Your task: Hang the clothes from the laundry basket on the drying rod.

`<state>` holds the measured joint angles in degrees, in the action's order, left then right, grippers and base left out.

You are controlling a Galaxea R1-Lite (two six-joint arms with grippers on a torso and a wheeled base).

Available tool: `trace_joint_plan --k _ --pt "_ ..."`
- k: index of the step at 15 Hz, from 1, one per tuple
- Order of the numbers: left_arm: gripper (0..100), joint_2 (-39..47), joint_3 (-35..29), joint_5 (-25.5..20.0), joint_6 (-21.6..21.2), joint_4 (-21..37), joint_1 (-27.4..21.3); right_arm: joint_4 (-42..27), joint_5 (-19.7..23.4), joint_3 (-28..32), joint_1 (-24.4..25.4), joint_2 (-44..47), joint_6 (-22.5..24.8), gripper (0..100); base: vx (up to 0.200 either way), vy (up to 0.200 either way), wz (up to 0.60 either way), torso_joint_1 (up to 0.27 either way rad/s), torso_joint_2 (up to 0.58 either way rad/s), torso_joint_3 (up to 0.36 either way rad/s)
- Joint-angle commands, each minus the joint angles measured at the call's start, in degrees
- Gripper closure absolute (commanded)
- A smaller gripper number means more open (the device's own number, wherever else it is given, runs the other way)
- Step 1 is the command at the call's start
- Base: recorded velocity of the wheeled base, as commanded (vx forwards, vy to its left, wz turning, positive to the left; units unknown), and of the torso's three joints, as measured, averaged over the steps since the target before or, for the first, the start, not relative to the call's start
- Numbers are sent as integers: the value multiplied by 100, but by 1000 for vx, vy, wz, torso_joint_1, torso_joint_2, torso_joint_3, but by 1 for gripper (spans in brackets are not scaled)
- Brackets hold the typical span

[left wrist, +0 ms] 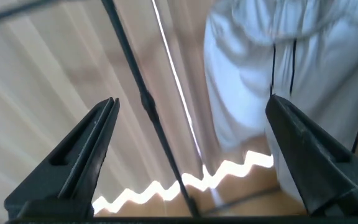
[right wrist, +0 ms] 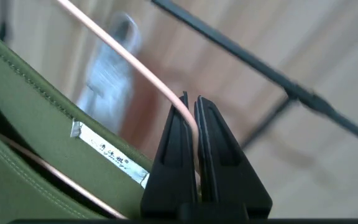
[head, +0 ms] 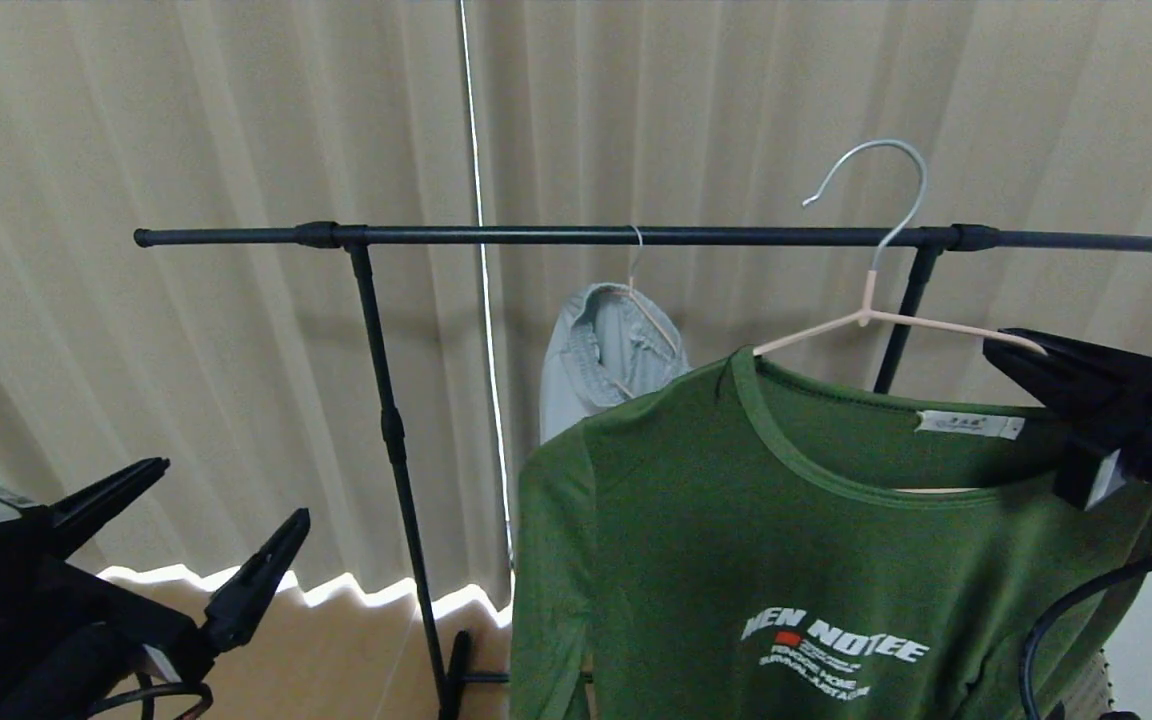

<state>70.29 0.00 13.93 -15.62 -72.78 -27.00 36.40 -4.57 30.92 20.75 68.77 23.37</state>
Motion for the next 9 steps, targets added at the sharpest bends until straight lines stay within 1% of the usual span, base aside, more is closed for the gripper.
trace_joint_plan --k 1,2,3,5,7,8,9 --pt "0 -692 0 -5 85 282 20 -327 -9 -86 -458 -294 10 100 0 0 0 0 0 0" --pt "0 -727 0 -5 67 370 11 -485 -9 -68 -563 -364 10 100 0 0 0 0 0 0" --pt "0 -762 0 -14 41 572 2 -1091 -9 -33 -844 -663 10 100 0 0 0 0 0 0" --pt "0 -780 0 -5 59 642 11 -1821 -17 2 -1196 -1023 10 100 0 0 0 0 0 0" --pt "0 -780 0 -5 94 642 55 -2339 -88 46 -1723 -1261 10 100 0 0 0 0 0 0" --pt "0 -780 0 -14 85 642 37 -2480 -105 64 -1952 -1313 19 100 0 0 0 0 0 0" --pt "0 -771 0 -14 76 642 28 -2638 -105 99 -2330 -1401 19 100 0 0 0 0 0 0"
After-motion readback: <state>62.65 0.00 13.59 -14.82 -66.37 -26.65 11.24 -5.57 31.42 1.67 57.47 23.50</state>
